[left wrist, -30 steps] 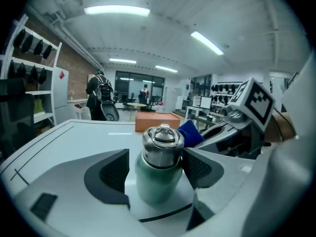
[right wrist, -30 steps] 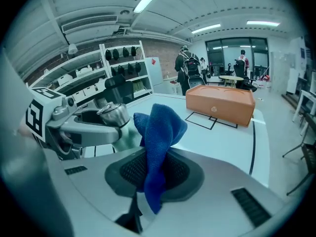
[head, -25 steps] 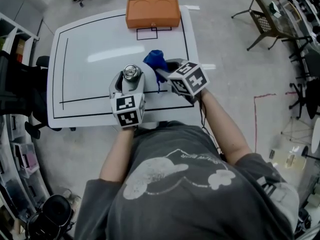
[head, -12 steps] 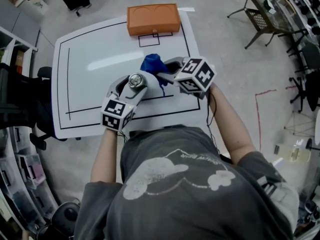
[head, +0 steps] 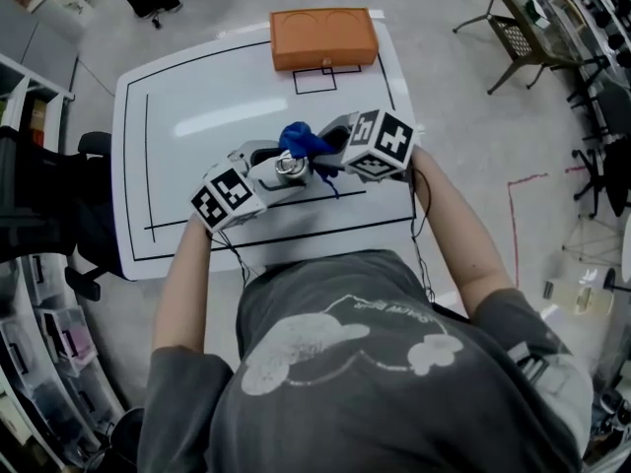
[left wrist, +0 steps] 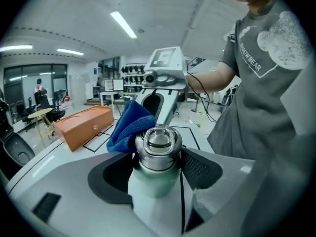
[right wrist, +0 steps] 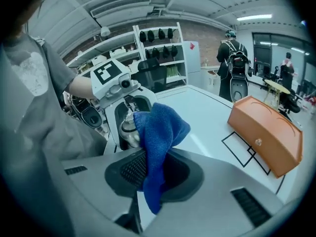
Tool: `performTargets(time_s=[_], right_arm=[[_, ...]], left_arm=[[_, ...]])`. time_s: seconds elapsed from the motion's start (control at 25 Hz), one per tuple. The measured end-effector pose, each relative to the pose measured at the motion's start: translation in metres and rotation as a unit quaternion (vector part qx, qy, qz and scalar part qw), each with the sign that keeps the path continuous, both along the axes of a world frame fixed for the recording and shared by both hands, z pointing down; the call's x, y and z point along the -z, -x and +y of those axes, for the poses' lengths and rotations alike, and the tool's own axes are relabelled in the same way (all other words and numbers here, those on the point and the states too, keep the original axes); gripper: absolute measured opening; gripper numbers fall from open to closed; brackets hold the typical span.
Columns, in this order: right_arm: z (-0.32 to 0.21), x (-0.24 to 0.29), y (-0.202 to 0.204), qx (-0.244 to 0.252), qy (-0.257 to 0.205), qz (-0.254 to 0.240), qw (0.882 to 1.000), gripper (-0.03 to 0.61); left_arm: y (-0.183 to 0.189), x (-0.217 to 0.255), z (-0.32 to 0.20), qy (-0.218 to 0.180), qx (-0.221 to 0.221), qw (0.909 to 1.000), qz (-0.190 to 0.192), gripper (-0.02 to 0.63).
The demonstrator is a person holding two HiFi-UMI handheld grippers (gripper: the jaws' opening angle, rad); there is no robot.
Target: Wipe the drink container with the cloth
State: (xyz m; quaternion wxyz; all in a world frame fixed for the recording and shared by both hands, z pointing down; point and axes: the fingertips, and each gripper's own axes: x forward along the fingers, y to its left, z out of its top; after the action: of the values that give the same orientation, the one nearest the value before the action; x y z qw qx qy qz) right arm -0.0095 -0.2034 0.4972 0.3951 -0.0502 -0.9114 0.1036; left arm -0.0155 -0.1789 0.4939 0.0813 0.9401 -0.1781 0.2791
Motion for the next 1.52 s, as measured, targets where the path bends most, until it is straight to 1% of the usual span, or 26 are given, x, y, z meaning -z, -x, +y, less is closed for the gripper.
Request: performTargets(time_s=[0.12, 0.28, 0.52, 0.64, 0.84, 0.96, 1.04, 1.12, 1.2, 1.28, 1.4, 1.44, 1.52], right_arm=[[-0.011, -0.01, 0.005, -0.018, 0.005, 0.015, 1.0, 0.06], [-0.023, -0.031, 0.01, -0.034, 0.012, 0.036, 0.999, 0.058], [-0.026, -0.064, 0.012, -0.062, 0.074, 0.049, 0.994, 0.058], [-0.026, -0.074, 0.012, -0.078, 0.085, 0.053, 0.992, 0.058], [-0.027, -0.073, 0.011, -0.108, 0.072, 0.051, 0.99, 0.06], [-0.03, -0.064, 0.005, -0.145, 0.053, 0.047, 0.987, 0.06], [-0.031, -0.058, 0.0, -0.177, 0.043, 0.04, 0.982, 0.061], [-0.034, -0.052, -0.009, -0.22, 0.031, 0.033, 0.974, 0.061], [-0.038, -0.044, -0.017, -0.274, 0.016, 0.022, 0.961, 0.061], [-0.041, -0.037, -0.026, -0.339, 0.0, 0.007, 0.941, 0.062], [-0.039, -0.024, -0.041, -0.43, -0.017, -0.021, 0.902, 0.063], [-0.037, -0.019, -0.045, -0.45, -0.026, -0.028, 0.892, 0.063], [-0.029, -0.011, -0.048, -0.477, -0.047, -0.037, 0.877, 0.063]], left_arm=[[0.001, 0.0, 0.001, 0.001, -0.027, 0.9996, 0.002, 0.299], [0.003, 0.001, 0.001, -0.002, -0.037, 0.9992, 0.017, 0.299], [0.002, 0.001, 0.0, -0.001, -0.037, 0.9989, 0.028, 0.301], [0.004, 0.0, -0.001, -0.002, -0.028, 0.9989, 0.037, 0.302], [0.009, 0.0, -0.001, -0.002, 0.012, 0.9978, 0.065, 0.307], [0.014, 0.0, 0.001, -0.005, 0.035, 0.9961, 0.081, 0.31], [0.02, -0.002, 0.005, 0.004, 0.045, 0.9948, 0.092, 0.31], [0.028, 0.002, 0.009, 0.011, 0.054, 0.9922, 0.111, 0.311], [0.039, 0.007, 0.013, 0.01, 0.063, 0.9898, 0.128, 0.311], [0.051, 0.011, 0.02, 0.004, 0.067, 0.9888, 0.134, 0.311], [0.068, 0.016, 0.03, -0.002, 0.071, 0.9863, 0.149, 0.311], [0.073, 0.018, 0.031, -0.003, 0.073, 0.9853, 0.154, 0.311], [0.084, 0.019, 0.034, -0.006, 0.076, 0.9837, 0.163, 0.311]])
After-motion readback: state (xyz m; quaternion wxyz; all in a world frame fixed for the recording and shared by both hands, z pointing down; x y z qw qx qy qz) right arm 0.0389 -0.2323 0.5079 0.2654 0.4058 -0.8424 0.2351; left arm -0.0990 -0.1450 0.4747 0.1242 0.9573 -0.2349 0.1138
